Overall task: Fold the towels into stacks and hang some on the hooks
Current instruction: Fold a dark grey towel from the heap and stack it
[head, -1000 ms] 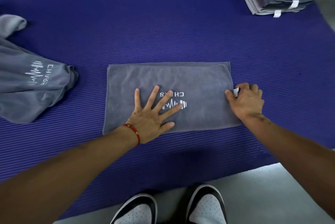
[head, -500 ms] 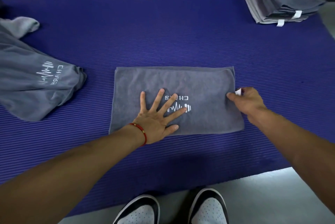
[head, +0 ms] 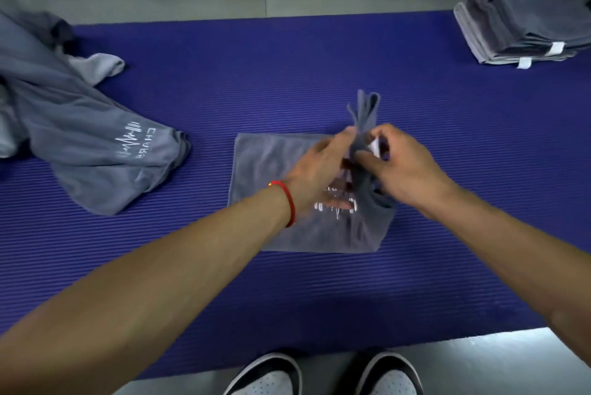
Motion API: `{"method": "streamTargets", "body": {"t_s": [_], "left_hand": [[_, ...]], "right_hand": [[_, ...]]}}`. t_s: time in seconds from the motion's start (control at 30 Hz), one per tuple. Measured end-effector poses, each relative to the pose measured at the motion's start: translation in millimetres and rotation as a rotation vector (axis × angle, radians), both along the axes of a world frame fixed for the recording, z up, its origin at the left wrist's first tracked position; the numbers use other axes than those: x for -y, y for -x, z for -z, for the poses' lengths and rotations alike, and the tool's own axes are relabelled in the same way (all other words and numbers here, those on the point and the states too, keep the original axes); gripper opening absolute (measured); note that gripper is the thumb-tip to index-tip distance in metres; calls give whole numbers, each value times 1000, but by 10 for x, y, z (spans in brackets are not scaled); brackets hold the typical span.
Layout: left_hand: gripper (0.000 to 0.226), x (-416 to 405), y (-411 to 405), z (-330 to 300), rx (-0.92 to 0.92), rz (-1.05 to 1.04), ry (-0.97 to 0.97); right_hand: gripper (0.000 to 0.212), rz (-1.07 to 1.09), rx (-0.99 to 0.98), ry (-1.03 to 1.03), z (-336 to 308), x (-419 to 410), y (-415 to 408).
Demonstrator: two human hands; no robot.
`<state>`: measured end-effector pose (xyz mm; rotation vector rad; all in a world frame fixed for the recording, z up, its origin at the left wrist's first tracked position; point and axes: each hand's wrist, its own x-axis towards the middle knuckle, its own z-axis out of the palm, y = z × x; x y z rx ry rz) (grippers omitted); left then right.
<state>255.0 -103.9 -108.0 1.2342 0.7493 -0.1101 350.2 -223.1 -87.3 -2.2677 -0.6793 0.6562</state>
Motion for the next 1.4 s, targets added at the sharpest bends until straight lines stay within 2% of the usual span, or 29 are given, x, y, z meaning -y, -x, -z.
{"method": "streamTargets", "body": {"t_s": [0.03, 0.1, 0.13, 0.2, 0.27, 0.33, 0.43, 0.47, 0.6, 0.67, 0.77, 0.8, 0.87, 0.93, 1.0, 1.13, 1.3, 1.37, 1.4], "left_hand": [[33, -61, 4, 3, -12, -88, 74], [28, -235, 84, 87, -12, -209, 10], [24, -328, 164, 137, -10, -252, -58], [17, -518, 347, 241, -24, -283, -232], [16, -707, 559, 357, -68, -248, -484], [25, -859, 763, 465, -119, -176, -685], [41, -994, 933, 665, -246, -61, -773], [46, -1007, 951, 727, -272, -38, -788], [62, -1004, 933, 816, -348, -34, -934], [67, -1004, 898, 805, -401, -10, -1121], [67, -1077, 736, 779, -268, 145, -1509], [63, -1143, 638, 799, -198, 228, -1572], [59, -1281, 433, 848, -163, 423, -1543], [63, -1399, 267, 899, -246, 602, -1453], [68, -1512, 164, 900, -309, 734, -1400], [74, -1700, -3, 784, -283, 811, -1303], [41, -1600, -118, 559, -357, 843, -1241], [37, -1617, -52, 442, -397, 782, -1110], [39, -1646, 13, 398, -394, 709, -972]], "right_hand": [[20, -52, -60, -52, -30, -99, 118], [16, -126, -272, -165, -62, -217, 297], [16, -149, -304, -211, -53, -231, 335], [21, -246, -120, -210, 12, -197, 320], [28, -396, 118, -119, 114, -124, 279], [42, -591, 188, 14, 297, -31, 266], [58, -841, 208, 370, 626, 117, 307], [59, -872, 229, 426, 689, 151, 312], [57, -762, 398, 317, 727, 51, 197], [60, -691, 354, 366, 743, -89, 90], [63, -725, 243, 549, 787, -222, -40], [63, -712, 240, 556, 798, -226, -34], [60, -610, 339, 513, 793, -184, 85], [55, -425, 509, 504, 789, -85, 304], [55, -294, 547, 537, 815, 41, 513], [61, -281, 322, 498, 929, 196, 757], [29, -43, -62, 266, 712, 119, 838], [25, 99, -193, 202, 597, 136, 722], [24, 201, -228, 146, 555, 167, 618]]}}
